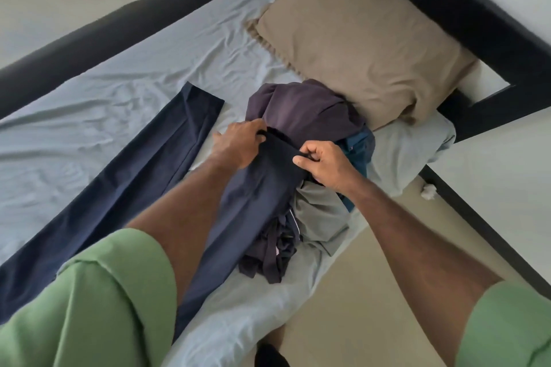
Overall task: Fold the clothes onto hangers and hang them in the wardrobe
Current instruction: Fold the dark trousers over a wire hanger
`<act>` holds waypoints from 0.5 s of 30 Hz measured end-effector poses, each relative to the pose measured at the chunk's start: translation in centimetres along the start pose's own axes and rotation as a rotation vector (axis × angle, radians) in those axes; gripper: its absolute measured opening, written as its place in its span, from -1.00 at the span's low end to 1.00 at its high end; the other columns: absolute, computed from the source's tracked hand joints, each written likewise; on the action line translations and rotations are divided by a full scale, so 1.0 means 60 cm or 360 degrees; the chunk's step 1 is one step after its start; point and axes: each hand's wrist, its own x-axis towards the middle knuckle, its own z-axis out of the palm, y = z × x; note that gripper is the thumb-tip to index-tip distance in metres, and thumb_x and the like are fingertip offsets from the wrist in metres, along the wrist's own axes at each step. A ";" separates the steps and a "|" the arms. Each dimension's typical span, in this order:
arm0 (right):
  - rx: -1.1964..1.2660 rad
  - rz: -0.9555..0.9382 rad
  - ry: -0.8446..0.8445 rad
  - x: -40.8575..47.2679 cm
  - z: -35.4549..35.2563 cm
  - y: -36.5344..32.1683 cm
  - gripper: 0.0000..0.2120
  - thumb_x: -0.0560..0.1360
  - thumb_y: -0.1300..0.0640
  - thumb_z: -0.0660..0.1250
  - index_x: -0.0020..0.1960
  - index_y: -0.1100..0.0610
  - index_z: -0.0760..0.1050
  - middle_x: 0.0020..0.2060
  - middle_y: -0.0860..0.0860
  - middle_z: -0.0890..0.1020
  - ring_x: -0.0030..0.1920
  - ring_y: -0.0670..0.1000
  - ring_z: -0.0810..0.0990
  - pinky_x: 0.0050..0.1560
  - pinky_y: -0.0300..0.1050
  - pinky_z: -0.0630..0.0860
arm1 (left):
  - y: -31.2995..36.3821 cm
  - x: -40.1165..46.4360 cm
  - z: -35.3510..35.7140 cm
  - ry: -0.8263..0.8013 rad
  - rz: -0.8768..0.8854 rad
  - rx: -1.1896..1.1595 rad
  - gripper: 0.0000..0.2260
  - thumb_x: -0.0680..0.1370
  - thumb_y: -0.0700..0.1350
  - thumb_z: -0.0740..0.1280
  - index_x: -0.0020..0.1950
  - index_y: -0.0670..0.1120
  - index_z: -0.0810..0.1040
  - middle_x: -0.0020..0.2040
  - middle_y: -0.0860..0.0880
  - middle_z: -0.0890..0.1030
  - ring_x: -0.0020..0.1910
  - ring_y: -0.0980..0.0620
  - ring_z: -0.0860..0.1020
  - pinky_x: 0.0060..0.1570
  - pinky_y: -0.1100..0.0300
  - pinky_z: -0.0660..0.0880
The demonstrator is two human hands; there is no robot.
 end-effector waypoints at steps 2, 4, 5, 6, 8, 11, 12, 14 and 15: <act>-0.0013 -0.0042 0.0124 0.013 -0.008 -0.007 -0.73 0.52 0.14 0.47 -0.27 0.10 0.43 -0.56 -0.21 0.40 -0.50 -0.16 0.33 -0.33 -0.21 0.32 | 0.021 0.008 -0.006 0.0102 0.0036 0.0104 -0.89 0.67 -0.06 0.18 0.10 0.10 0.48 0.12 -0.02 0.60 0.21 -0.14 0.49 0.08 -0.14 0.21; -0.0010 -0.0061 0.0272 0.022 -0.016 -0.007 -0.75 0.49 0.14 0.50 -0.21 0.14 0.44 -0.52 -0.22 0.42 -0.47 -0.16 0.35 -0.36 -0.33 0.29 | 0.048 0.015 -0.003 0.0143 0.0059 0.0160 -0.89 0.66 -0.09 0.19 0.11 0.05 0.49 0.08 -0.04 0.59 0.18 -0.17 0.50 0.12 -0.16 0.23; -0.0062 -0.0026 0.0287 0.024 -0.016 -0.003 -0.76 0.49 0.12 0.51 -0.16 0.13 0.44 -0.47 -0.21 0.43 -0.45 -0.17 0.37 -0.36 -0.36 0.28 | 0.059 0.017 0.001 0.0156 0.0048 0.0167 -0.87 0.65 -0.13 0.20 0.12 0.03 0.51 0.07 -0.05 0.58 0.17 -0.18 0.51 0.13 -0.16 0.24; -0.0125 0.0038 0.0261 0.022 -0.016 0.005 -0.75 0.48 0.09 0.52 -0.10 0.11 0.44 -0.42 -0.19 0.44 -0.42 -0.18 0.39 -0.35 -0.38 0.30 | 0.065 0.016 0.007 0.0169 0.0030 0.0153 -0.85 0.64 -0.17 0.21 0.15 0.02 0.50 0.07 -0.04 0.56 0.16 -0.18 0.51 0.13 -0.16 0.25; -0.0123 0.0146 0.0170 0.015 -0.015 0.026 -0.70 0.46 0.04 0.55 0.00 0.03 0.43 -0.33 -0.13 0.49 -0.38 -0.17 0.46 -0.29 -0.31 0.42 | 0.066 0.008 0.023 0.0256 0.0034 0.0048 -0.73 0.61 -0.23 0.23 0.25 0.05 0.44 0.16 -0.05 0.53 0.20 -0.18 0.48 0.14 -0.20 0.30; -0.0021 0.0105 0.0165 0.002 -0.015 0.040 -0.60 0.41 0.13 0.59 0.08 -0.04 0.42 -0.19 0.03 0.58 -0.35 -0.01 0.58 -0.22 -0.03 0.62 | 0.045 -0.036 0.049 0.0414 0.0037 -0.0112 -0.56 0.58 -0.22 0.31 0.42 0.06 0.31 0.25 -0.08 0.45 0.26 -0.17 0.43 0.17 -0.22 0.35; -0.0007 0.0046 0.0202 -0.005 -0.015 0.039 -0.56 0.40 0.19 0.59 0.09 -0.03 0.41 -0.11 0.05 0.58 -0.34 -0.02 0.55 -0.19 -0.08 0.62 | 0.034 -0.058 0.060 0.0496 0.0007 -0.0111 -0.56 0.57 -0.19 0.35 0.42 0.02 0.33 0.25 -0.10 0.45 0.26 -0.18 0.44 0.17 -0.21 0.36; -0.0028 -0.0073 0.0266 -0.022 -0.009 0.036 -0.52 0.37 0.31 0.59 0.05 -0.04 0.39 -0.02 0.09 0.54 -0.31 0.03 0.56 -0.20 -0.18 0.57 | 0.010 -0.113 0.082 0.0610 -0.0137 -0.0089 -0.59 0.55 -0.11 0.41 0.35 -0.07 0.38 0.21 -0.12 0.46 0.21 -0.20 0.45 0.14 -0.17 0.37; -0.0078 -0.0120 0.0280 -0.030 -0.006 0.038 -0.50 0.35 0.35 0.57 0.01 -0.06 0.38 -0.01 0.06 0.51 -0.29 0.06 0.60 -0.22 -0.20 0.58 | -0.004 -0.143 0.095 0.0617 -0.0214 -0.0089 -0.61 0.54 -0.08 0.42 0.30 -0.10 0.40 0.19 -0.13 0.48 0.19 -0.21 0.46 0.12 -0.16 0.37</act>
